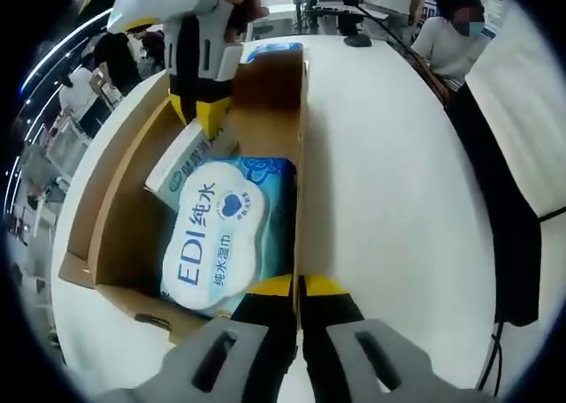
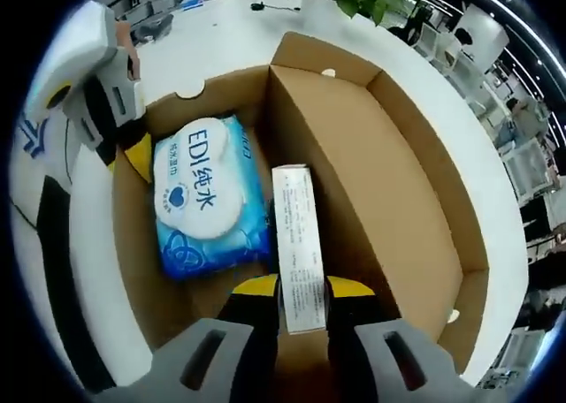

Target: Operate the shoe box by opening the lid, removing the specified soft item, and placing it in the target area until the item is outside and the box remains undamaged.

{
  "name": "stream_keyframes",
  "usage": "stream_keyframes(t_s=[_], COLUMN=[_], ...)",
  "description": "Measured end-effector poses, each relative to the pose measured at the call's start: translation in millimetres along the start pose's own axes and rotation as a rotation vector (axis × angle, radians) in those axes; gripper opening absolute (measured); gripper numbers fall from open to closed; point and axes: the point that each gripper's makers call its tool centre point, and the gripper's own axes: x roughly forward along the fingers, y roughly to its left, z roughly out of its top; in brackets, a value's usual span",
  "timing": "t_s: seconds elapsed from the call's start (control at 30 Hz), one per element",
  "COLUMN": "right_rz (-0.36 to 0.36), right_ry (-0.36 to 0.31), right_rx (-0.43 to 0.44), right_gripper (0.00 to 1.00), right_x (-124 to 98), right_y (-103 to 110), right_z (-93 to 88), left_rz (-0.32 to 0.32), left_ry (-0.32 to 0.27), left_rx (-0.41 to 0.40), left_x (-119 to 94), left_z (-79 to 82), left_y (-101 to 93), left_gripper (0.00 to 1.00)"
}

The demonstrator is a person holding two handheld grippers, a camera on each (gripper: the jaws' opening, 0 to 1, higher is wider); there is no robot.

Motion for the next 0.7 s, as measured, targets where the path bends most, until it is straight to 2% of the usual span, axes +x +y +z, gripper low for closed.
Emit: stream_keyframes(t_s=[0.3,0.47,0.53,0.57,0.63,0.67,0.7], right_rz=[0.048,0.068,0.107,0.113,0.066,0.075,0.085], right_ry=[0.106,0.133,0.129,0.128,0.099,0.083,0.084], right_rx=[0.107,0.120,0.076,0.057,0.020,0.027,0.041], right_gripper=[0.17,0.17,0.17,0.19,0.36,0.40,0.39], right_x=[-8.8,-11.1,-10.7,-9.9,-7.5,-7.1,-6.9], right_y=[2.4,3.2,7.9,8.8,3.2,6.6,8.2], right_z=[-27.1,-34.4,-33.6,-33.3,-28.2,-24.9,-23.7], left_rz=[0.000,0.001,0.002,0.002,0.002,0.004,0.004], left_ry=[0.000,0.000,0.000,0.000,0.000,0.000,0.000], left_rx=[0.001,0.002,0.002,0.003,0.002,0.003,0.002], left_x=[-0.3,-0.3,-0.3,-0.3,-0.5,-0.5,-0.5], left_z=[-0.1,-0.5,-0.6,-0.5,-0.5,-0.3,-0.2], left_y=[0.5,0.8,1.1,1.1,1.2,1.2,1.2], left_gripper=[0.00,0.00,0.00,0.00,0.00,0.00,0.00])
